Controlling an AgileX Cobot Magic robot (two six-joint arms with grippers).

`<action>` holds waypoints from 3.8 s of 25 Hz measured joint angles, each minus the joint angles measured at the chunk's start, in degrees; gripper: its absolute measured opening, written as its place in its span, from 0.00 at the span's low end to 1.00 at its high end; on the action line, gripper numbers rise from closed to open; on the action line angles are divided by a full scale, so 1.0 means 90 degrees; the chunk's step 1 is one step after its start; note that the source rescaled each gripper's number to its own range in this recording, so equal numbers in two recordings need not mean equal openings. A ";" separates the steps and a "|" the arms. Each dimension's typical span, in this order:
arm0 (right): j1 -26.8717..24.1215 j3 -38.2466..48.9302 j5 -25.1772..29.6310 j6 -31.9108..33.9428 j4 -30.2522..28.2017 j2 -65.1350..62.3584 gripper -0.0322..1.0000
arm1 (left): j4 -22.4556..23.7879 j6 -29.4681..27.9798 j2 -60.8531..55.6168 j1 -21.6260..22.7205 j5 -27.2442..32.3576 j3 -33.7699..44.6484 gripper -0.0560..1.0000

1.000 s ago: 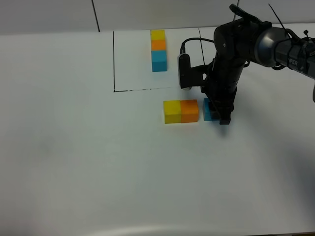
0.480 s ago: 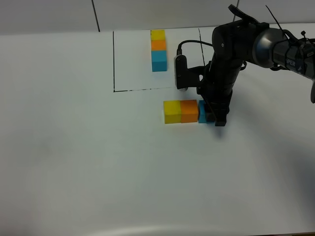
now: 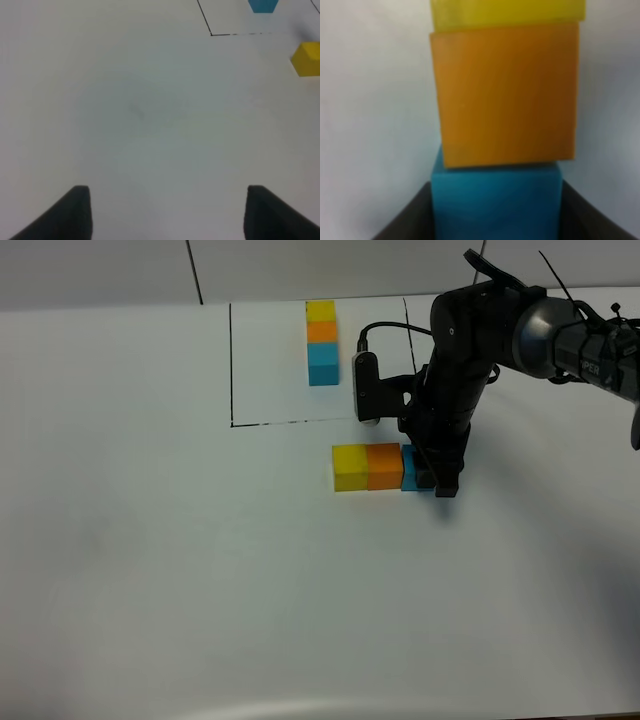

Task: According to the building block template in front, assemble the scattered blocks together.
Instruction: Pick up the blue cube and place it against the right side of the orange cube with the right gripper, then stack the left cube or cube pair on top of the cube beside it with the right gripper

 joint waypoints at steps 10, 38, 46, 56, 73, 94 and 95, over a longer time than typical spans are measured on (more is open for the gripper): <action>0.0000 0.0000 -0.0002 -0.0039 0.0009 0.0000 0.05 | 0.0000 0.0000 0.0000 0.0000 0.0000 0.0000 0.42; 0.0007 0.0000 -0.0192 0.0904 -0.0557 -0.0346 0.60 | 0.0000 0.0000 0.0000 0.0000 0.0000 0.0000 0.42; -0.0332 0.0631 -0.0029 0.2289 -0.0767 -0.1209 0.61 | 0.0000 0.0000 0.0000 0.0000 0.0000 0.0000 0.42; -0.1754 0.3273 -0.1447 0.5030 -0.0779 -0.3623 0.61 | 0.0000 0.0000 0.0000 0.0000 0.0000 0.0000 0.42; -0.0946 0.3690 -0.2231 0.4414 -0.0374 -0.4853 0.61 | 0.0000 0.0000 0.0000 0.0000 0.0000 0.0000 0.42; 0.0513 -0.1585 0.1084 0.1616 -0.0146 0.0647 0.61 | 0.0000 0.0000 0.0000 0.0000 0.0000 0.0000 0.42; 0.0513 -0.1585 0.1068 0.1594 -0.0146 0.0722 0.61 | 0.0000 0.0000 0.0000 0.0000 0.0000 0.0000 0.42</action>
